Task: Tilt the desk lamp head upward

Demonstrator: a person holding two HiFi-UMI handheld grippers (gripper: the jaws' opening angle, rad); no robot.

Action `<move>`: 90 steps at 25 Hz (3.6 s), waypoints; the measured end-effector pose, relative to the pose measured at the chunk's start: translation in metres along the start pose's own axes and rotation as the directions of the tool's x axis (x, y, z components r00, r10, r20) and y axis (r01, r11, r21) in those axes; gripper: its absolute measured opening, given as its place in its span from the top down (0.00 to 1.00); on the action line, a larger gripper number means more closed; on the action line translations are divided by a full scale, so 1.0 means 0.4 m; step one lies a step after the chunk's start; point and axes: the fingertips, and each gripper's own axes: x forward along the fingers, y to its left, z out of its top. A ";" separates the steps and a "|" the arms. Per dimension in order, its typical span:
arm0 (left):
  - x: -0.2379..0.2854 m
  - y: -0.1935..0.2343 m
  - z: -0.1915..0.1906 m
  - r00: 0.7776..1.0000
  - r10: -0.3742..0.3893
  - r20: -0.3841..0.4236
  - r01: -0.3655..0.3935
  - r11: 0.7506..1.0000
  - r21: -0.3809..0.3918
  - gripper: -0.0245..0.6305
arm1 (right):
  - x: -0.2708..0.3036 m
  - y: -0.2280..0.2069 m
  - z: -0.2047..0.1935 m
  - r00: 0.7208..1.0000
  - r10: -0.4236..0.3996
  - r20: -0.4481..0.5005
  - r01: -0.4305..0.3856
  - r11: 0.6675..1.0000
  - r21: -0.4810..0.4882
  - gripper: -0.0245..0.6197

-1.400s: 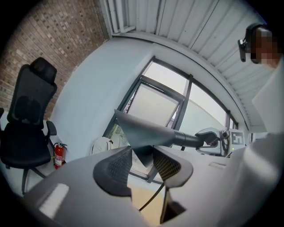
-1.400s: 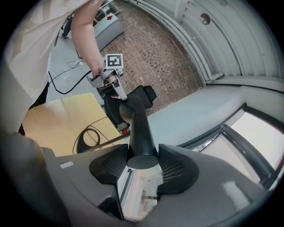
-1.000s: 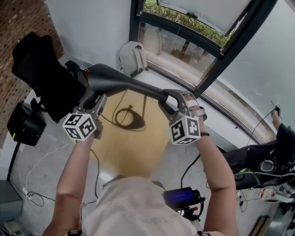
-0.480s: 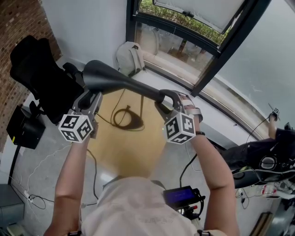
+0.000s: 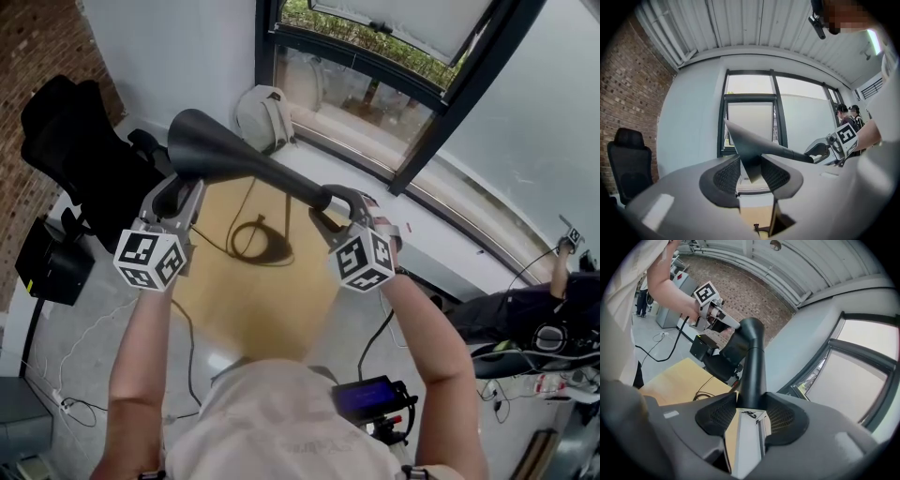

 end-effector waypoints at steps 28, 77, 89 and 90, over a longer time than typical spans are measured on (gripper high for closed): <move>0.005 -0.059 0.117 0.999 0.016 0.032 -0.020 0.990 0.138 0.76 | 0.022 0.028 -0.011 0.996 -0.030 0.083 0.015 0.983 0.182 0.65; -0.036 -0.218 0.221 0.997 0.072 0.036 -0.078 0.973 0.217 0.77 | 0.058 0.025 -0.023 0.951 0.057 0.305 -0.153 0.942 0.299 0.65; -0.063 -0.198 0.279 0.995 0.094 0.021 -0.096 0.965 0.245 0.77 | 0.054 -0.006 0.044 0.936 0.060 0.346 -0.145 0.963 0.228 0.64; -0.062 -0.198 0.275 0.995 0.093 0.019 -0.095 0.965 0.243 0.77 | 0.054 -0.002 0.039 0.939 0.069 0.338 -0.148 0.965 0.216 0.64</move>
